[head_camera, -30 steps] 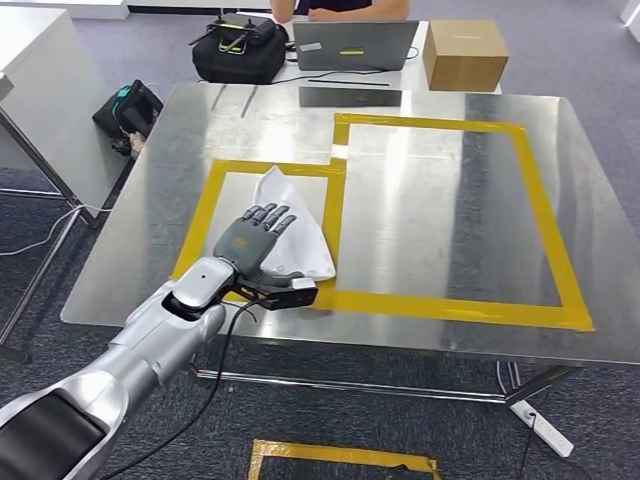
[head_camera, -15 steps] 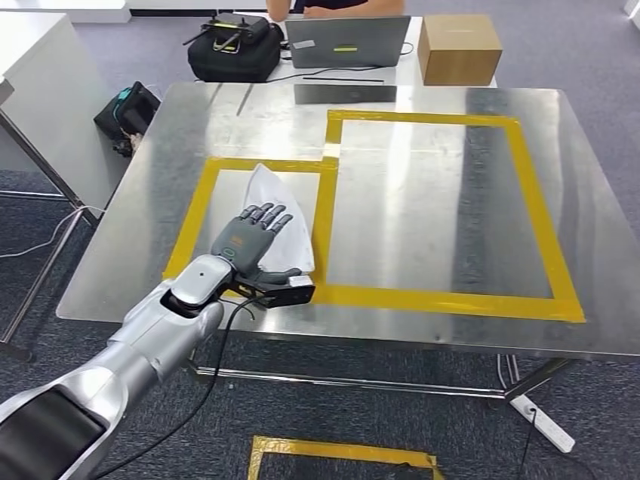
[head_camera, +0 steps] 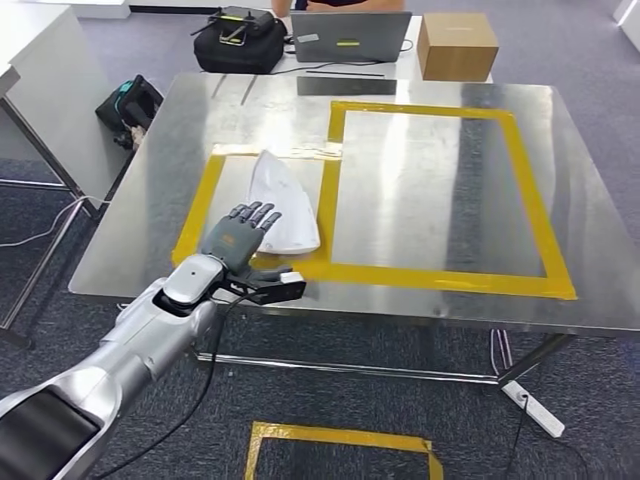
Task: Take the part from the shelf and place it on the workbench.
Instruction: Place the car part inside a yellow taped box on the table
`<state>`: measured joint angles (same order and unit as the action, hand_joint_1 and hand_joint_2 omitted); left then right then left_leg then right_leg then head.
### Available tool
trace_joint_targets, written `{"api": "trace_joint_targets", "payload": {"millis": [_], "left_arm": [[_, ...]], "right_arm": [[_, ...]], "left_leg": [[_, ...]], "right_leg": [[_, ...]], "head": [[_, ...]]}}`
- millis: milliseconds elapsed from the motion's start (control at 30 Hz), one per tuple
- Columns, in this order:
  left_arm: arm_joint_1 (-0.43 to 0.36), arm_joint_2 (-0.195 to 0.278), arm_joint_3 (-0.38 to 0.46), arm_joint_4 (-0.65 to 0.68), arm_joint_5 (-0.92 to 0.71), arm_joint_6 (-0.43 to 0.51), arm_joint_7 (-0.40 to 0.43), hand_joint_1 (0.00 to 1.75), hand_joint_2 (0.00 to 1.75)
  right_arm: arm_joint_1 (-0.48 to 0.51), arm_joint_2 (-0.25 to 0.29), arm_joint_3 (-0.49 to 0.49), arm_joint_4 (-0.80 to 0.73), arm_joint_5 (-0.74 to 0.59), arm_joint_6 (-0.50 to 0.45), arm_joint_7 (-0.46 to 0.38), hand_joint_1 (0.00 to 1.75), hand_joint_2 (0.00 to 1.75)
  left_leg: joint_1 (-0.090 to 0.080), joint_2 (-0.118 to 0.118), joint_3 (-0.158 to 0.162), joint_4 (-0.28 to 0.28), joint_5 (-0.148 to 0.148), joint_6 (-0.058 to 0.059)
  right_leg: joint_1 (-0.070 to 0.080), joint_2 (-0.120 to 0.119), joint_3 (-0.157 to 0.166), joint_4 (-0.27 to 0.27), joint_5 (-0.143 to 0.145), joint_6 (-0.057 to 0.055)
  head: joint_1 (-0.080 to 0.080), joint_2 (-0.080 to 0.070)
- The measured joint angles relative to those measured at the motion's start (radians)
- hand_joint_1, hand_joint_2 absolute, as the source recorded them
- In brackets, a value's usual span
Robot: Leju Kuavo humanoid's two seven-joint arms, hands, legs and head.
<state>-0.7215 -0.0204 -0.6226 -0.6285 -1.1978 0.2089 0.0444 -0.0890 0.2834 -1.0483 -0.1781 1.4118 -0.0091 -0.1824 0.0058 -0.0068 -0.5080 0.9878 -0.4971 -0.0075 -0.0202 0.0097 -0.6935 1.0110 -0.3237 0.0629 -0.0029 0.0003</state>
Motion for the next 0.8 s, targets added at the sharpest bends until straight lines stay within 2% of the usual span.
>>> {"api": "trace_joint_targets", "payload": {"millis": [33,67,100,167,200,233,267,300,333,367,400,433,467,533,567,600,633,667,700,733,767,800], "left_arm": [[0.002,0.001,0.000,0.001,0.000,0.000,0.001,0.00,0.00],[0.003,0.002,0.001,0.002,-0.001,0.000,0.002,0.00,0.00],[0.004,0.002,0.002,0.002,-0.002,0.000,0.003,0.00,0.00],[0.006,0.004,0.004,0.004,-0.003,0.000,0.004,0.00,0.00],[0.007,0.005,0.005,0.005,-0.004,0.000,0.005,0.00,0.00],[0.008,0.007,0.005,0.007,-0.005,0.000,0.005,0.00,0.00],[0.010,0.008,0.006,0.008,-0.006,0.000,0.006,0.00,0.00],[0.011,0.009,0.006,0.009,-0.006,0.000,0.007,0.00,0.00],[0.012,0.010,0.007,0.010,-0.007,0.000,0.007,0.00,0.00],[0.011,0.011,0.009,0.010,-0.007,0.000,0.008,0.00,0.00],[0.010,0.012,0.011,0.010,-0.007,0.000,0.008,0.00,0.00],[0.009,0.013,0.013,0.010,-0.007,0.000,0.008,0.00,0.00],[0.009,0.014,0.015,0.010,-0.007,0.000,0.009,0.00,0.00],[0.009,0.016,0.017,0.012,-0.008,0.000,0.009,0.00,0.00],[0.009,0.017,0.019,0.012,-0.008,0.000,0.009,0.00,0.00],[0.009,0.018,0.019,0.013,-0.008,0.000,0.009,0.00,0.00],[0.008,0.020,0.020,0.015,-0.008,0.000,0.009,0.00,0.00],[0.007,0.020,0.020,0.016,-0.009,0.000,0.009,0.00,0.00],[0.008,0.020,0.021,0.017,-0.009,0.000,0.009,0.00,0.00],[0.009,0.020,0.021,0.018,-0.009,0.000,0.010,0.00,0.00],[0.009,0.020,0.021,0.019,-0.009,0.000,0.010,0.00,0.00],[0.009,0.021,0.021,0.020,-0.009,0.000,0.011,0.00,0.00]], "right_arm": [[0.002,0.000,0.000,0.000,0.000,-0.001,0.000,0.00,0.00],[0.004,0.000,0.000,0.000,-0.001,-0.001,0.000,0.00,0.00],[0.006,0.000,0.000,0.000,-0.001,-0.002,0.000,0.00,0.00],[0.007,0.000,0.000,0.000,-0.002,-0.002,0.001,0.00,0.00],[0.006,0.000,0.000,0.000,-0.003,-0.002,0.001,0.00,0.00],[0.006,0.000,0.000,0.000,-0.003,-0.002,0.001,0.00,0.00],[0.006,0.000,0.000,0.000,-0.003,-0.003,0.001,0.00,0.00],[0.006,-0.001,0.000,0.000,-0.003,-0.003,0.001,0.00,0.00],[0.005,-0.001,0.000,0.000,-0.004,-0.003,0.001,0.00,0.00],[0.003,-0.001,0.000,0.000,-0.004,-0.003,0.000,0.00,0.00],[0.001,-0.001,0.000,0.000,-0.004,-0.003,0.000,0.00,0.00],[0.000,-0.001,0.000,0.000,-0.004,-0.003,0.000,0.00,0.00],[0.000,-0.001,0.000,0.000,-0.004,-0.003,-0.001,0.00,0.00],[0.002,-0.001,0.000,0.000,-0.004,-0.004,-0.001,0.00,0.00],[0.002,-0.001,0.000,0.000,-0.004,-0.004,-0.001,0.00,0.00],[0.002,-0.001,0.000,0.000,-0.004,-0.004,-0.001,0.00,0.00],[0.001,-0.001,0.000,0.000,-0.005,-0.004,-0.001,0.00,0.00],[0.001,-0.002,0.000,0.000,-0.005,-0.004,-0.001,0.00,0.00],[0.001,-0.002,0.000,0.000,-0.005,-0.004,-0.001,0.00,0.00],[0.002,-0.002,0.000,0.000,-0.005,-0.004,-0.001,0.00,0.00],[0.002,-0.002,0.000,0.000,-0.005,-0.004,-0.001,0.00,0.00],[0.002,-0.002,0.000,0.000,-0.005,-0.004,-0.001,0.00,0.00]], "left_leg": [[0.000,0.001,-0.007,-0.001,0.010,0.007],[0.001,0.002,-0.017,-0.004,0.022,0.015],[0.003,0.003,-0.027,-0.005,0.033,0.021],[-0.001,0.003,-0.053,-0.005,0.054,0.028],[-0.003,0.003,-0.065,-0.004,0.064,0.029],[-0.005,0.004,-0.078,-0.003,0.074,0.029],[-0.007,0.004,-0.090,-0.002,0.083,0.029],[-0.008,0.005,-0.101,-0.002,0.092,0.028],[-0.009,0.004,-0.110,-0.001,0.100,0.026],[-0.011,0.004,-0.118,0.000,0.108,0.023],[-0.012,0.004,-0.123,0.000,0.116,0.019],[-0.013,0.004,-0.126,0.000,0.124,0.014],[-0.013,0.005,-0.129,0.000,0.131,0.009],[-0.012,0.003,-0.135,0.002,0.135,-0.003],[-0.011,0.002,-0.144,0.017,0.114,-0.009],[-0.010,0.001,-0.157,0.049,0.076,-0.015],[-0.008,0.001,-0.174,0.101,0.024,-0.021],[-0.006,0.001,-0.191,0.165,-0.025,-0.026],[-0.003,0.001,-0.203,0.225,-0.057,-0.030],[0.000,0.001,-0.205,0.265,-0.066,-0.034],[0.003,0.001,-0.194,0.276,-0.053,-0.037],[0.007,0.001,-0.167,0.255,-0.027,-0.041]], "right_leg": [[-0.001,-0.001,-0.006,-0.001,-0.002,0.006],[-0.002,-0.001,-0.015,0.015,-0.027,0.010],[-0.001,-0.002,-0.029,0.053,-0.069,0.013],[0.001,-0.003,-0.059,0.183,-0.174,0.016],[0.002,-0.003,-0.067,0.243,-0.201,0.016],[0.004,-0.003,-0.062,0.279,-0.205,0.015],[0.006,-0.003,-0.042,0.281,-0.189,0.012],[0.008,-0.003,-0.005,0.248,-0.164,0.007],[0.012,-0.003,0.046,0.185,-0.150,0.001],[0.015,-0.002,0.101,0.111,-0.149,-0.005],[0.018,-0.002,0.144,0.050,-0.156,-0.011],[0.020,-0.001,0.170,0.009,-0.167,-0.015],[0.022,-0.001,0.179,-0.007,-0.170,-0.019],[0.020,-0.002,0.165,-0.011,-0.157,-0.030],[0.018,-0.003,0.157,-0.013,-0.146,-0.036],[0.015,-0.004,0.147,-0.016,-0.134,-0.043],[0.014,-0.005,0.138,-0.016,-0.122,-0.048],[0.014,-0.006,0.124,-0.017,-0.110,-0.051],[0.013,-0.006,0.109,-0.016,-0.099,-0.052],[0.013,-0.007,0.094,-0.015,-0.088,-0.051],[0.011,-0.007,0.079,-0.014,-0.077,-0.049],[0.009,-0.008,0.063,-0.012,-0.066,-0.046]], "head": [[-0.001,0.000],[0.001,0.000],[0.002,0.000],[0.007,0.000],[0.007,0.000],[0.007,0.000],[0.007,0.000],[0.007,0.000],[0.007,0.000],[0.006,0.000],[0.006,0.000],[0.006,0.000],[0.006,0.000],[0.007,0.000],[0.005,0.000],[0.004,0.000],[0.002,0.000],[0.000,0.000],[0.000,0.000],[0.000,0.000],[0.000,0.000],[0.000,0.000]]}}
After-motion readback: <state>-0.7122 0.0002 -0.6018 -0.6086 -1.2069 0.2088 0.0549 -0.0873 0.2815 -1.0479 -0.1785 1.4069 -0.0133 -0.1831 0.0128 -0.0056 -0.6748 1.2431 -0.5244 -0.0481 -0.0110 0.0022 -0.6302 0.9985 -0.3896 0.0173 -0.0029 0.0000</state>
